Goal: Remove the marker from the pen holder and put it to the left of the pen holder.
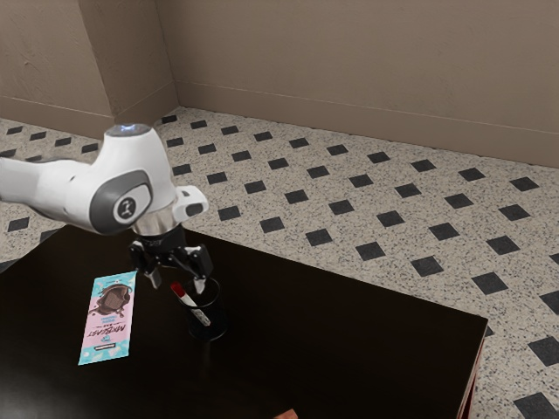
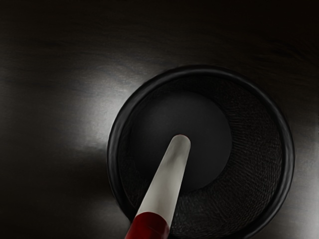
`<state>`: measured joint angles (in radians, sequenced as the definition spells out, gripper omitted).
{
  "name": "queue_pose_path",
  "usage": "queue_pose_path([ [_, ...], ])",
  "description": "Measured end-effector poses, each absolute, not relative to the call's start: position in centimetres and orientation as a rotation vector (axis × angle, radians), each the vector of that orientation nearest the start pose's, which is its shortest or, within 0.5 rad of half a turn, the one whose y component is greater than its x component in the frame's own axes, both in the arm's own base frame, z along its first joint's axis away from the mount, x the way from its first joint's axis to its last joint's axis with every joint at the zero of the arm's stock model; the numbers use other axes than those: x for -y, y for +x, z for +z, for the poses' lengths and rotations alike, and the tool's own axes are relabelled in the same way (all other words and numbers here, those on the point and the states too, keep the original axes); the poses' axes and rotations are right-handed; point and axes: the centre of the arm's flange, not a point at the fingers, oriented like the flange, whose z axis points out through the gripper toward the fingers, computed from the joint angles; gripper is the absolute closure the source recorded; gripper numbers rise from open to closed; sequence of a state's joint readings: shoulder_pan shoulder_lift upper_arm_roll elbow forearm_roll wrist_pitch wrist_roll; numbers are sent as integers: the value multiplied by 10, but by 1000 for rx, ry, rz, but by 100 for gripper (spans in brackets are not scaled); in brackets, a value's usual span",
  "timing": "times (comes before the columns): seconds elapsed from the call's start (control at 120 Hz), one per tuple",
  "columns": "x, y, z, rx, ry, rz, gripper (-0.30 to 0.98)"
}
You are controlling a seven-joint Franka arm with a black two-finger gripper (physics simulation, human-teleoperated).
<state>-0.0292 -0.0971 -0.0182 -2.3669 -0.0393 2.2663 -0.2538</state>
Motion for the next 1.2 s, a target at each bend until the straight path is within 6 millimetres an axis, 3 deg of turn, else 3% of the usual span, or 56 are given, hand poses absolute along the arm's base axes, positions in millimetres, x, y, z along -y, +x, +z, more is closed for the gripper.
queue_pose_path([
  [0.15,25,489,360,341,-3153,-16,1],
  [0.358,25,488,364,302,-3151,-43,40],
  [0.5,25,473,361,299,-3154,-31,50],
  [0.642,25,472,362,293,-3156,-34,65],
  [0.833,30,473,364,279,-3156,-49,73],
  [1.0,31,464,407,283,-3157,-186,76],
  [1.2,24,433,494,303,-3139,-404,78],
])
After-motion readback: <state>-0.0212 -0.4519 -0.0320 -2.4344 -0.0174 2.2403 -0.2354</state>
